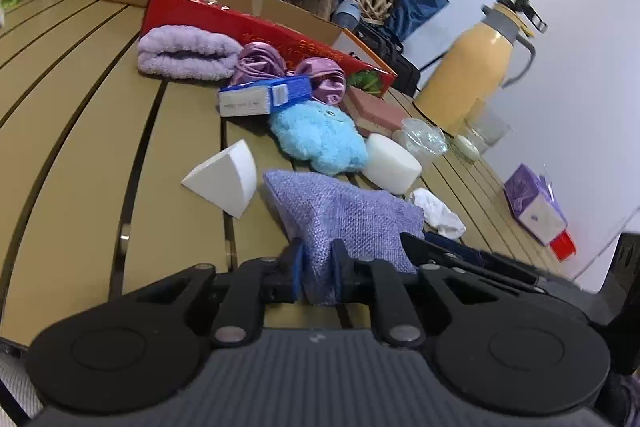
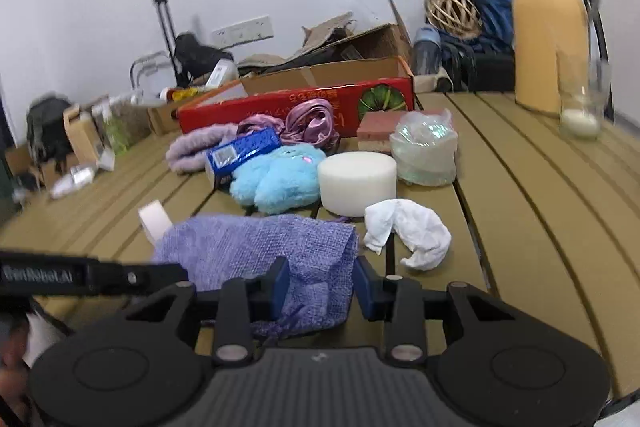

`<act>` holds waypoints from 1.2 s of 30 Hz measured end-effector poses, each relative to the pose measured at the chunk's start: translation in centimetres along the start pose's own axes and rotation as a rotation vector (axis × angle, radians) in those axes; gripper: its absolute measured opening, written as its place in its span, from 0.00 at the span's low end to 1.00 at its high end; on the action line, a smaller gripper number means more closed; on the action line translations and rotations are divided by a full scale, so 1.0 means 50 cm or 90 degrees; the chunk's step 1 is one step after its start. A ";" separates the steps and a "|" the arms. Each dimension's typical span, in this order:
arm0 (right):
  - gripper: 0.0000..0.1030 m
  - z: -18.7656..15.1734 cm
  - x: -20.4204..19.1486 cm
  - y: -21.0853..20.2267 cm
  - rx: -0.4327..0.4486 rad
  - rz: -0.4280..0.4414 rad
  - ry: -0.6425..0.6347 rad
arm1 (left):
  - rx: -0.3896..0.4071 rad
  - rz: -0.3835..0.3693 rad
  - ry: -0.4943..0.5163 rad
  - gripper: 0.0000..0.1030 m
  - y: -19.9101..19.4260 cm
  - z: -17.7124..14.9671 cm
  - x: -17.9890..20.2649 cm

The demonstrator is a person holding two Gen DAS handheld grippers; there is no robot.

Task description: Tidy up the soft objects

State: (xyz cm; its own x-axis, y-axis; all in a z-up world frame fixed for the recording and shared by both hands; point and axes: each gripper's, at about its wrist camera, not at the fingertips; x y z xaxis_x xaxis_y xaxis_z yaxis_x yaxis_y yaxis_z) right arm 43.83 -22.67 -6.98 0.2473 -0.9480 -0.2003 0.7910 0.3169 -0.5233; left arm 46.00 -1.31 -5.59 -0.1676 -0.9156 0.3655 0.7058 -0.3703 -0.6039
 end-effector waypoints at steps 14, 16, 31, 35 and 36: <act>0.05 0.068 0.005 -0.070 0.066 0.081 0.001 | 0.066 -0.038 0.030 0.07 -0.061 0.057 0.042; 0.05 0.126 0.024 -0.067 0.081 0.117 0.013 | 0.085 -0.053 0.027 0.07 -0.061 0.116 0.049; 0.05 0.556 0.172 0.384 -0.048 0.109 0.037 | 0.035 0.006 0.010 0.07 0.302 0.565 0.033; 0.05 0.597 0.145 0.513 -0.096 0.121 0.036 | 0.018 0.047 0.012 0.07 0.354 0.630 -0.040; 0.05 0.607 0.135 0.548 -0.108 0.122 0.038 | 0.011 0.058 0.000 0.07 0.369 0.647 -0.065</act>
State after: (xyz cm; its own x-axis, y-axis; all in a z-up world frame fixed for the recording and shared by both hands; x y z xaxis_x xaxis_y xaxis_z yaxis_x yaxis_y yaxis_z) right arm 84.19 -21.26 2.47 0.3466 -0.8683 -0.3547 0.6264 0.4958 -0.6015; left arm 81.81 -0.08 4.99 -0.1026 -0.9451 0.3102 0.7298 -0.2834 -0.6222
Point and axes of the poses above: each gripper's, at about its wrist camera, not at the fingertips, and y roughly the way its jaws point, x to its right, z to its top, and after that the axes turned 6 degrees about z, right-handed
